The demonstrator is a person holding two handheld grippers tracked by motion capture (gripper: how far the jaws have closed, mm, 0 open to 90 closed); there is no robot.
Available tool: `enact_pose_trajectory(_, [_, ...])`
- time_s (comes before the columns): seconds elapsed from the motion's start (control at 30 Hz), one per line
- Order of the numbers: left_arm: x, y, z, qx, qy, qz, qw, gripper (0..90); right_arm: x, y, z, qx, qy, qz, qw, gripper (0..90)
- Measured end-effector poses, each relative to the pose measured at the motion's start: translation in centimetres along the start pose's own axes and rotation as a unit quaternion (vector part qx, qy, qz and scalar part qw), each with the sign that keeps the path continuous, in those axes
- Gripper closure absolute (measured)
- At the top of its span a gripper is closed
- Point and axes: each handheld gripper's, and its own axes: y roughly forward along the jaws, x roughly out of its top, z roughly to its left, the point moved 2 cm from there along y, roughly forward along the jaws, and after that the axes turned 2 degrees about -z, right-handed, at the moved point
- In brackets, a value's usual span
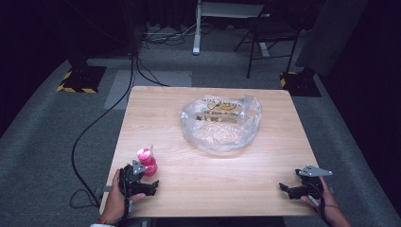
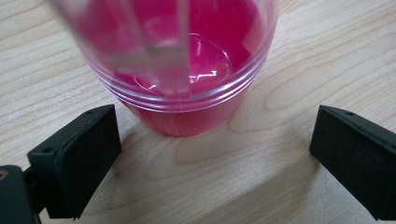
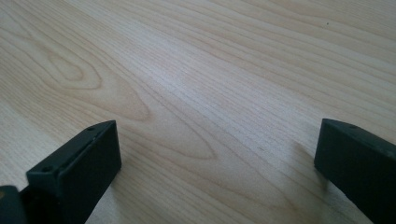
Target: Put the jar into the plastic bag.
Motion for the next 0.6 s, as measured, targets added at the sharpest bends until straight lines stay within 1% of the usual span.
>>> enact_pose_trajectory(0.37, [-0.03, -0.01, 0.05, -0.001, 0.001, -0.001, 1.0000, 1.5, -0.02, -0.02, 0.01, 0.000, 0.000, 0.000, 1.0000, 0.3])
enact_pose_trajectory(0.4, [-0.04, -0.07, 0.11, -0.002, -0.003, -0.002, 1.0000, 2.1, -0.02, -0.02, 0.01, 0.000, 0.000, 0.000, 1.0000, 0.3])
enact_pose_trajectory(0.47, [0.03, -0.21, 0.19, -0.001, -0.006, -0.004, 1.0000, 3.4, -0.03, -0.02, 0.03, -0.001, 0.001, 0.000, 1.0000, 0.3])
enact_pose_trajectory(0.6, [0.17, -0.64, 0.20, 0.004, -0.011, -0.019, 0.9998, 3.9, -0.03, -0.02, 0.03, -0.001, 0.001, 0.000, 1.0000, 0.3])
